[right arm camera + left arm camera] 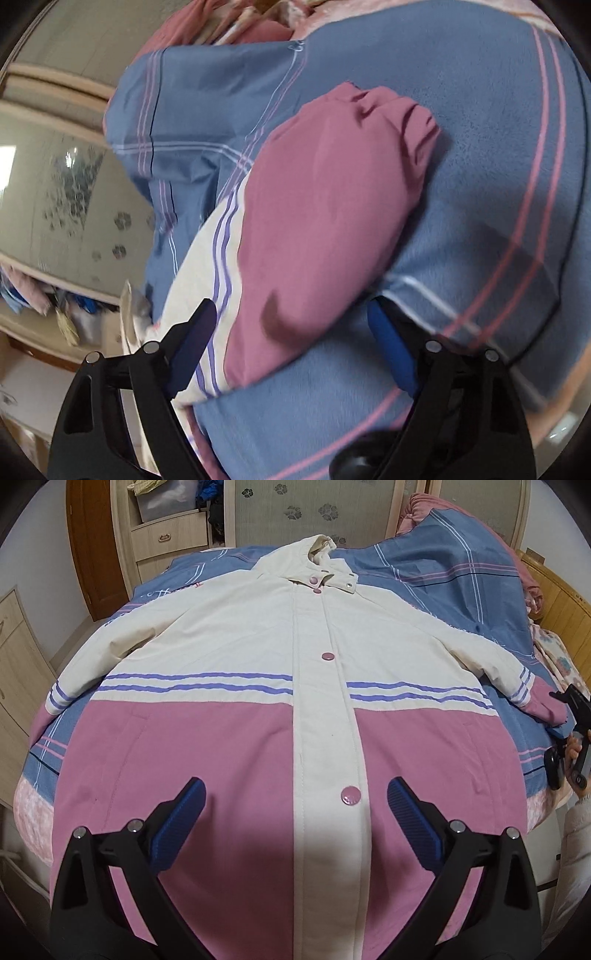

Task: Fold large clothes
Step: 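Grasp the pink cuff of a jacket sleeve with the right gripper, then fold the held sleeve across the jacket front with the right gripper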

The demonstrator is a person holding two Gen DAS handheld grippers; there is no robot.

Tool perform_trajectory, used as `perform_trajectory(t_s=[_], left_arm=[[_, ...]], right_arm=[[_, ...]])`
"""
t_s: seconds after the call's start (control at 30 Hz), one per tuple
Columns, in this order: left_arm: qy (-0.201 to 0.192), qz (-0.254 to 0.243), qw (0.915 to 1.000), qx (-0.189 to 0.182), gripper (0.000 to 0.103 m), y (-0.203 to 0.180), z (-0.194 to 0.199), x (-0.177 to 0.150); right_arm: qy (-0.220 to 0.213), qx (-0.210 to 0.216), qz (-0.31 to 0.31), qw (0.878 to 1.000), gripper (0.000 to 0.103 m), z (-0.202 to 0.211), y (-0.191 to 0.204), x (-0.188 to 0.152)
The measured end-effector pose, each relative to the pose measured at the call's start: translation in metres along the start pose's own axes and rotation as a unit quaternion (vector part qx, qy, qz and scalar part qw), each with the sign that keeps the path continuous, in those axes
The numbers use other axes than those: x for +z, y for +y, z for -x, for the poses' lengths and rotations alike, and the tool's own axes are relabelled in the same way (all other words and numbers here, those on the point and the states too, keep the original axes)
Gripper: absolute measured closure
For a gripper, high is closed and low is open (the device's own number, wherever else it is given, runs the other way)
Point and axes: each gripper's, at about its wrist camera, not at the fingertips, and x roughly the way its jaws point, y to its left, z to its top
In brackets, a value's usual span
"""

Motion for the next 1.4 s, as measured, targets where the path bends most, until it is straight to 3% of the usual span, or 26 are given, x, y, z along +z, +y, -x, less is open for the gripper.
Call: perform_trajectory(t_s=[0.07,0.1,0.17,0.3,0.4,0.47,0.57,0.67,0.7,0.73,0.8,0.83,0.9,1.0,1.1,1.2,1.33,1.4], left_arm=[[0.005,-0.004,1.0,0.008,0.003,0.0,-0.005,0.003],[0.006,-0.004,0.9999,0.01,0.003,0.0,-0.007,0.003],[0.008,0.0,0.9999,0.011,0.003,0.002,-0.009,0.003],[0.012,0.009,0.9998,0.012,0.003,0.008,-0.013,0.004],[0.008,0.013,0.9998,0.016,0.003,0.01,-0.012,0.006],[0.006,0.016,0.9997,0.016,0.003,0.011,-0.012,0.006],[0.004,0.02,0.9997,0.017,0.003,0.012,-0.01,0.006],[0.002,0.022,0.9995,0.024,0.003,0.016,-0.006,0.005],[0.001,0.025,0.9993,0.027,0.003,0.019,-0.005,0.005],[0.0,0.026,0.9992,0.029,0.003,0.021,-0.004,0.004],[-0.003,0.034,0.9988,0.037,0.003,0.029,0.0,0.003],[-0.005,0.037,0.9986,0.039,0.003,0.032,0.001,0.003],[-0.008,0.045,0.9982,0.038,0.003,0.039,0.003,0.005],[-0.011,0.07,0.9974,0.011,0.003,0.051,0.001,0.014],[-0.003,0.122,0.99,-0.071,0.003,0.061,-0.009,0.028],[0.014,0.171,0.9678,-0.184,0.003,0.058,-0.03,0.051],[0.036,0.16,0.9519,-0.259,0.004,0.024,-0.058,0.071],[0.059,0.169,0.9309,-0.318,0.004,0.011,-0.079,0.079]], right_arm=[[-0.009,-0.022,0.009,1.0,0.051,0.0,0.002,0.013],[-0.01,-0.032,0.008,0.999,0.074,0.0,0.003,0.018],[-0.017,-0.007,-0.002,1.0,0.086,0.01,0.007,0.026],[-0.075,0.027,0.062,0.995,0.091,0.03,0.051,0.031],[-0.081,0.108,0.127,0.983,0.091,0.054,0.111,0.009],[-0.063,0.154,0.196,0.966,0.091,0.068,0.164,-0.024],[-0.001,0.219,0.288,0.932,0.091,0.07,0.233,-0.084],[0.081,0.256,0.371,0.889,0.084,0.054,0.287,-0.154],[0.105,0.263,0.393,0.875,0.068,0.049,0.297,-0.173],[0.131,0.272,0.414,0.858,0.042,0.041,0.307,-0.195],[0.153,0.292,0.437,0.837,0.018,0.036,0.314,-0.224],[0.156,0.296,0.441,0.833,0.017,0.037,0.314,-0.229],[0.163,0.292,0.436,0.835,0.017,0.035,0.309,-0.229],[0.161,0.269,0.412,0.856,0.014,0.029,0.292,-0.211],[0.157,0.225,0.392,0.878,0.014,0.03,0.264,-0.2],[0.147,0.187,0.384,0.892,0.013,0.037,0.233,-0.203],[0.147,0.149,0.372,0.904,0.013,0.035,0.191,-0.197],[0.152,0.134,0.366,0.908,0.013,0.032,0.173,-0.198]])
